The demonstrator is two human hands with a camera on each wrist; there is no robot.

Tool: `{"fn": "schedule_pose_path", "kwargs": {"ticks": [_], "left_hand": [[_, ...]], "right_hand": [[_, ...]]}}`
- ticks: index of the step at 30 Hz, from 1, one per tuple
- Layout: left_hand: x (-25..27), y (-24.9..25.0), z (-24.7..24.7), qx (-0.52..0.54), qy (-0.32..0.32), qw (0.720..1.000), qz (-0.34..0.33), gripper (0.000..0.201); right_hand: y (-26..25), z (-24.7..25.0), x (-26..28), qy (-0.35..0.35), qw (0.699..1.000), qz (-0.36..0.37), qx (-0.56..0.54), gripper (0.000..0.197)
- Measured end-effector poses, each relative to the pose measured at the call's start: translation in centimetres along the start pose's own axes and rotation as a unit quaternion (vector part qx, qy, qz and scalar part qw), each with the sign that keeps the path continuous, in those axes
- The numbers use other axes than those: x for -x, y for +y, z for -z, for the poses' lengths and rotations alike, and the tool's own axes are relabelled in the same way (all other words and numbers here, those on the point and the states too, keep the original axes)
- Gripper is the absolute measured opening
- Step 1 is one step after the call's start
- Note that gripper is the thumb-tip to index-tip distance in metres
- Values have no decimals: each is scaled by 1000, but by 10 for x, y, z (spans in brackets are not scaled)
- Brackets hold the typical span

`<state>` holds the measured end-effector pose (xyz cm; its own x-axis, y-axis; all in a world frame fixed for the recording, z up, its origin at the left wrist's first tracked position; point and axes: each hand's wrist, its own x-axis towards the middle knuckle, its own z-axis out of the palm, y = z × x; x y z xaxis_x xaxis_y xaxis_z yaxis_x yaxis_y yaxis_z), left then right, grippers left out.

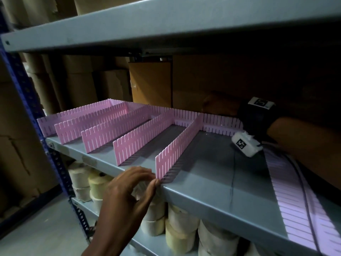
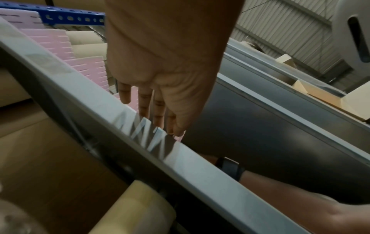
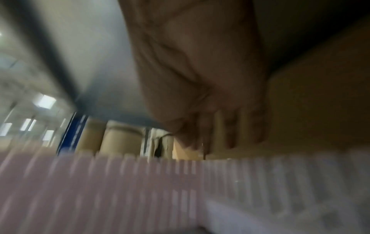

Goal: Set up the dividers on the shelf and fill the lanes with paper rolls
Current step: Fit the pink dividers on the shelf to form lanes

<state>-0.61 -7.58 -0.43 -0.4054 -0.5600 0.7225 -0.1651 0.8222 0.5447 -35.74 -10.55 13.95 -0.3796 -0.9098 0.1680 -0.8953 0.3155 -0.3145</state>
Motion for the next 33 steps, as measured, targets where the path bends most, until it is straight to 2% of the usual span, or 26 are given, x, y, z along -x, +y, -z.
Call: {"fn": "schedule_pose_path", "kwargs": {"ticks": [3, 6, 11, 16, 21, 24, 28, 30, 33], "left_hand": [[2, -6, -3, 1, -4, 1000, 8, 14], [3, -7, -5, -6, 5, 1000, -1, 14], [5, -9, -7, -9, 12, 1000, -11, 12], [3, -15, -8, 12, 5, 1000, -8, 10], [3, -19, -9, 33, 4, 999, -7, 9], [4, -19, -9, 42, 9, 999, -19, 7], [6, -18, -10, 71, 20, 997, -6, 16], [9, -13, -11, 68, 66, 995, 9, 22], [9, 9, -17, 56, 152, 985, -54, 19]], "right_hand": [[0, -7, 3, -35, 994, 27, 95, 31], [2, -10, 1, -61, 983, 42, 165, 42], [10, -7, -1, -48, 975, 82, 200, 35], [19, -17, -7, -47, 974, 72, 208, 47], [19, -15, 3, -80, 966, 46, 241, 59], [12, -9, 14, -52, 983, 50, 166, 57], [11, 16, 40, 50, 998, 21, 10, 33], [16, 31, 53, 67, 997, -29, -2, 27], [33, 49, 78, 90, 987, -130, 14, 28]]}}
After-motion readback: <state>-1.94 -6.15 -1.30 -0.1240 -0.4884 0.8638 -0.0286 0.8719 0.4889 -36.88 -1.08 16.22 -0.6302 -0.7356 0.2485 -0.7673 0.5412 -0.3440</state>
